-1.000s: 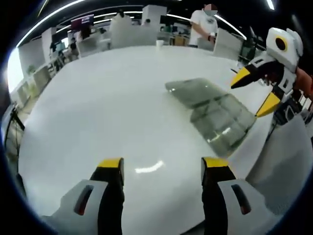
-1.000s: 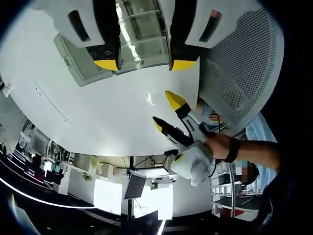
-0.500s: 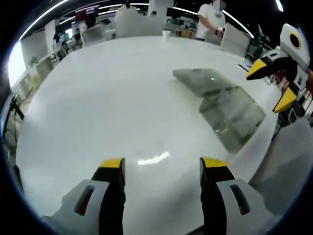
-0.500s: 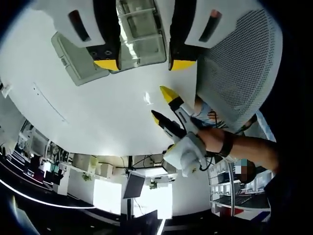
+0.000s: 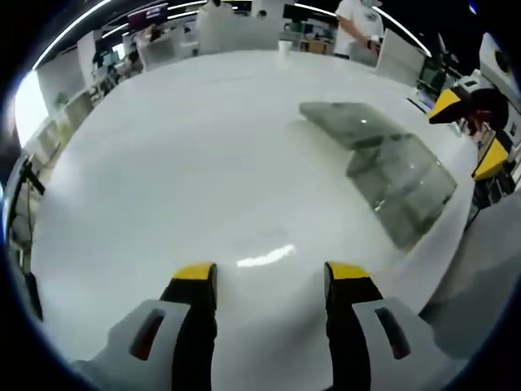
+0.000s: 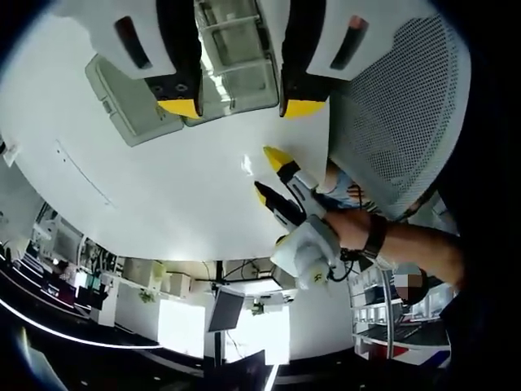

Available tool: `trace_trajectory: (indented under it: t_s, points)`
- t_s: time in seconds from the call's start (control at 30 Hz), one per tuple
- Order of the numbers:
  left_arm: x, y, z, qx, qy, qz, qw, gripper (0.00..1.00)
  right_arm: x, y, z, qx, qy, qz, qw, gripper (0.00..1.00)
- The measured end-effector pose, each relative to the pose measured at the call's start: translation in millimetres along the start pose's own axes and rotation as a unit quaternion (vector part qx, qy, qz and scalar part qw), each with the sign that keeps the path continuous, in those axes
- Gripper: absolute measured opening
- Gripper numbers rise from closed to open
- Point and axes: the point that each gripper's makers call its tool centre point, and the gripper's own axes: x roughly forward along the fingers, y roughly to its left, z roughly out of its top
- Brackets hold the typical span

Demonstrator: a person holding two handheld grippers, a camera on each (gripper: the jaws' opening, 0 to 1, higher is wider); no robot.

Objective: Insert the divider into the dual guide fixture by aligning both edges with the guide slots and pushing it downward to the bottom, including one-sided entry, uneven engagement, binding, and posture correction.

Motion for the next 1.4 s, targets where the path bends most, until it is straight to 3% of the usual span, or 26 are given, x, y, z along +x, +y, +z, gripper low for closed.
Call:
trace_trajectory:
  t_s: [0.37,0.47,0.7,0.97,1.4]
  points:
    - [2.6,4.2,-0.4,0.009,0.009,0.017,0.9998,0.47,-1.5,-1.9,-0.4,0.001,-0.002,-0.004,1.0000,0.34]
    - [3.8,4.3,-1.9,0.030,0.013,0.028,0.9991,0.47,-1.3,-1.2,-1.0,0.001,-0.002,-0.003,1.0000,0.33]
    - [4.3,4.2,-0.3,0.026,0.013,0.030,0.9991,0.46,-1.7,-0.7,-2.3,0.001,0.000,-0.004,1.0000,0.33]
    - [4.5,1.8,-0.5,0.033,0.012,0.022,0.9991,0.33,-0.8,2.6,-2.8,-0.002,0.001,0.002,1.0000,0.32]
    - [4.1,3.5,1.7,0.036,0.011,0.024,0.9990,0.29,-3.7,1.7,-0.4,-0.005,-0.001,0.000,1.0000,0.31]
